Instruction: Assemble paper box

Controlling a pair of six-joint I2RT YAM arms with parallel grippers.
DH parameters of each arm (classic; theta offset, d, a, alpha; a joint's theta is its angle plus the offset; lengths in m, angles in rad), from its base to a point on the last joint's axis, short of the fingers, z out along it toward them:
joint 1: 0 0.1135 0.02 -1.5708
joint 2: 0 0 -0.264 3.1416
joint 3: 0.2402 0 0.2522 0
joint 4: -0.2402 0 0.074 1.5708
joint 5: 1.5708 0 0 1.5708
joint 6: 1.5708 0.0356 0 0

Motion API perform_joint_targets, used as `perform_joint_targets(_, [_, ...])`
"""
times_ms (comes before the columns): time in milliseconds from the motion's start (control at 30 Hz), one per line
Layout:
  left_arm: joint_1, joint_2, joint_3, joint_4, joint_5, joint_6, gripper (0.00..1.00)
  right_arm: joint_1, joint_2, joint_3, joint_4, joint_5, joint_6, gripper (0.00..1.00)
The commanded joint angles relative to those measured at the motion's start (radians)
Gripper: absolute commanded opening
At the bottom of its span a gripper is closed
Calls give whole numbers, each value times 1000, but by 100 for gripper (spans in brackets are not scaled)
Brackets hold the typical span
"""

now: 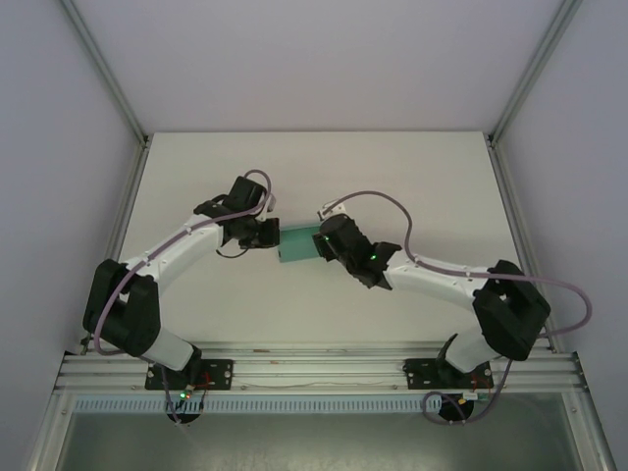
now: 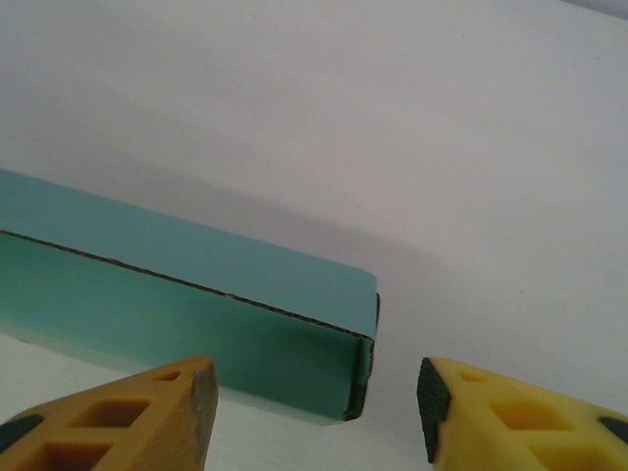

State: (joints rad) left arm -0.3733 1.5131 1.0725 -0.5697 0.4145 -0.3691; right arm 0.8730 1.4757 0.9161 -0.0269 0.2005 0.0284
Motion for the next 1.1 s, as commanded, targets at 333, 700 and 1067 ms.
perform_joint_targets(333, [-12, 105, -9, -111, -21, 15, 0, -204, 33, 117, -34, -236, 134, 61])
perform_joint_targets(700, [-13, 104, 30, -128, -1, 42, 0, -250, 158, 37, -42, -280, 236, 43])
perform_joint_targets(1067, [-9, 24, 148, -247, -14, 90, 36, -250, 192, -36, -39, -294, 298, 35])
